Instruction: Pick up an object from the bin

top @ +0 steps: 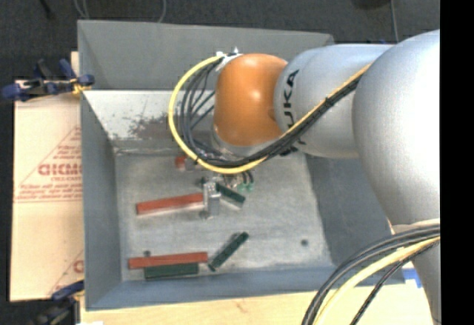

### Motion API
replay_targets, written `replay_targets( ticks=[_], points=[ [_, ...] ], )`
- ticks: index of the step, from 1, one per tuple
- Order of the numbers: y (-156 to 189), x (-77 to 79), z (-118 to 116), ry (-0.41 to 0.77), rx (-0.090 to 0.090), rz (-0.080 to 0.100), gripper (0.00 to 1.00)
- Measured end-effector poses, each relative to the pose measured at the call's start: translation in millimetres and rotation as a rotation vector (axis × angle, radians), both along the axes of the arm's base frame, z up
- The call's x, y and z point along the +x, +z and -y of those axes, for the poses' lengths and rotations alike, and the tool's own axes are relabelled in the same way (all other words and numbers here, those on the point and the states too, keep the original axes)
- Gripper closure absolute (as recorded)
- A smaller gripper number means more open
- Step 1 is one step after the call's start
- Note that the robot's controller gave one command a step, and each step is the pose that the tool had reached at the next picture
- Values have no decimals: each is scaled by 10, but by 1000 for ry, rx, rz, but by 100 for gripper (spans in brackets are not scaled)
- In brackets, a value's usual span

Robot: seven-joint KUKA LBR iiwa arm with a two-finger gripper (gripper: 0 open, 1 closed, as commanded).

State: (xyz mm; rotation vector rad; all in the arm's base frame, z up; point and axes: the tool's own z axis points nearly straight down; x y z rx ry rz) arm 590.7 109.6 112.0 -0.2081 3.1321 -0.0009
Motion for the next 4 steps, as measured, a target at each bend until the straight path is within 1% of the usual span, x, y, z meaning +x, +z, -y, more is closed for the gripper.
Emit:
replay_targets(
  ticks=[1, 2, 3, 4],
  points=[
    [-404, -12, -75, -175, 2, 1, 0],
    [-405, -39, -172, 49, 2, 3, 100],
    [-405, -39, -172, 48, 2, 2, 100],
    [-356, -57, -168, 48, 0, -4, 100]
  ],
)
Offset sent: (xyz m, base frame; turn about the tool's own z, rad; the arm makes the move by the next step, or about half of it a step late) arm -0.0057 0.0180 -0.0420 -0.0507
